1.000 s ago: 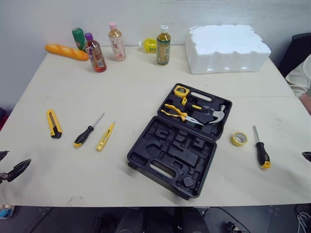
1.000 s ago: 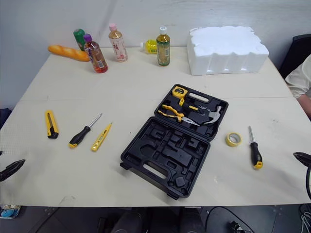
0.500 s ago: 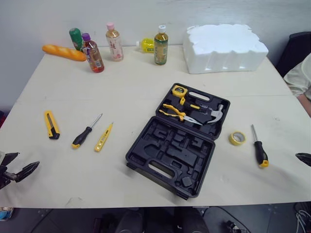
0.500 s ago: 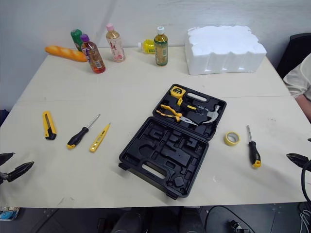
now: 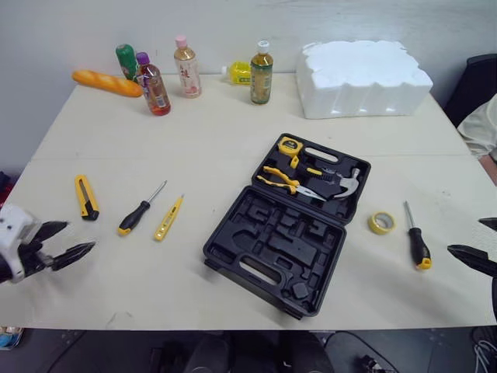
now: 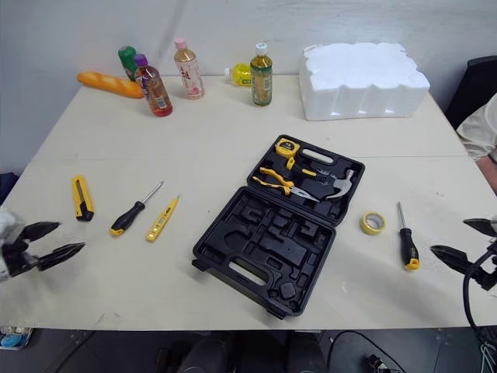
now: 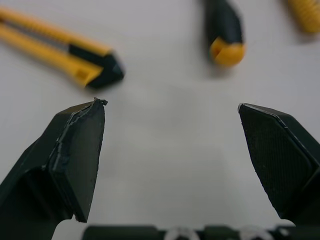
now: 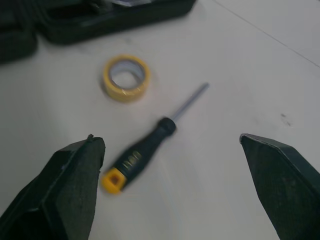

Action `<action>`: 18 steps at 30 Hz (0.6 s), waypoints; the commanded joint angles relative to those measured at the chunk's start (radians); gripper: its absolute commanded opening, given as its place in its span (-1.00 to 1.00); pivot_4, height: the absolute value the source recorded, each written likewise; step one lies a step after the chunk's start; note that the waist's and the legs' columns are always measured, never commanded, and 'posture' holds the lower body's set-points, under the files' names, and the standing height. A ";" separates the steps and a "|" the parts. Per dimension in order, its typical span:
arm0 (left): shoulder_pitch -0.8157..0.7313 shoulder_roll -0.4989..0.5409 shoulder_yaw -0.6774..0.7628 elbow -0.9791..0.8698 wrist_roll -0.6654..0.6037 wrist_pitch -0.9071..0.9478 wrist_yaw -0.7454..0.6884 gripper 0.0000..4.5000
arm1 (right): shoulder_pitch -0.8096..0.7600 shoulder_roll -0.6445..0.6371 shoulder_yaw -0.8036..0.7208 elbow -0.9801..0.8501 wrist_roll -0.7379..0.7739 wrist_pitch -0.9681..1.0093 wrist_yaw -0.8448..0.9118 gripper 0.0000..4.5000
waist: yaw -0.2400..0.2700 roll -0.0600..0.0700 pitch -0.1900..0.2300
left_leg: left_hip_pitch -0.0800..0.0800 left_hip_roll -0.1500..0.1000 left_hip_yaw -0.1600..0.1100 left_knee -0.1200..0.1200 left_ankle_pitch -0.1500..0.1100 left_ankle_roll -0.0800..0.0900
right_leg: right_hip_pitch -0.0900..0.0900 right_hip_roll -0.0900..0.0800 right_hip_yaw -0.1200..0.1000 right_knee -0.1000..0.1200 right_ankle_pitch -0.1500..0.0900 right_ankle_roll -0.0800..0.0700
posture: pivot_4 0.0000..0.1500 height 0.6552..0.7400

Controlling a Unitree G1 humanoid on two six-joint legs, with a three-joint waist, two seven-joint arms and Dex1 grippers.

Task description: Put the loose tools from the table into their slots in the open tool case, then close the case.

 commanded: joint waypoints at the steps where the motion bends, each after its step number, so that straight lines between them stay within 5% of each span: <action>1: -0.137 -0.011 -0.125 -0.060 0.009 0.000 -0.013 0.99 | -0.012 0.070 0.059 -0.189 0.094 0.080 -0.085 1.00 | -0.001 0.000 0.000 | 0.000 0.000 0.000 0.000 0.000 0.000 | 0.000 0.000 0.000 0.001 0.000 0.000 | 1.00 1.00; 3: -0.208 -0.031 -0.184 -0.042 0.016 -0.028 -0.039 0.99 | -0.018 0.089 0.080 -0.228 0.094 0.103 -0.127 1.00 | -0.003 0.001 0.000 | 0.000 -0.001 0.001 0.000 0.001 0.000 | -0.001 0.000 0.001 0.003 0.000 0.000 | 1.00 1.00; 7: -0.396 -0.085 -0.359 -0.016 0.098 -0.011 -0.027 0.40 | 0.015 0.109 0.151 -0.259 0.017 0.071 -0.189 0.89 | -0.004 -0.001 0.000 | -0.001 -0.001 0.004 0.002 0.001 0.001 | -0.002 0.004 0.002 0.008 0.000 0.001 | 1.00 1.00; 9: -0.475 -0.125 -0.414 0.035 0.134 -0.038 -0.022 0.01 | 0.022 0.111 0.191 -0.255 -0.023 0.044 -0.210 0.62 | -0.003 -0.002 0.000 | -0.001 -0.002 0.004 0.004 0.001 0.002 | -0.002 0.007 0.002 0.009 0.000 0.001 | 1.00 1.00; 13: -0.629 -0.228 -0.530 0.138 0.201 -0.080 -0.035 -0.88 | -0.002 0.137 0.279 -0.235 -0.067 0.020 -0.260 -0.32 | -0.003 -0.003 0.000 | -0.002 -0.002 0.006 0.009 0.001 0.003 | -0.002 0.008 0.000 0.012 0.001 0.002 | 1.00 1.00; 16: -0.710 -0.292 -0.587 0.228 0.244 -0.111 -0.043 -1.00 | -0.009 0.132 0.342 -0.217 -0.098 -0.002 -0.259 -0.98 | -0.003 -0.003 0.000 | -0.002 -0.003 0.006 0.010 0.001 0.004 | -0.002 0.008 0.000 0.013 0.001 0.003 | 1.00 1.00; 18: -0.784 -0.362 -0.629 0.329 0.283 -0.150 -0.028 -1.00 | -0.044 0.132 0.395 -0.191 -0.127 -0.015 -0.276 -0.98 | -0.003 -0.004 0.000 | -0.002 -0.003 0.006 0.011 0.001 0.004 | -0.002 0.009 -0.001 0.013 0.001 0.003 | 1.00 1.00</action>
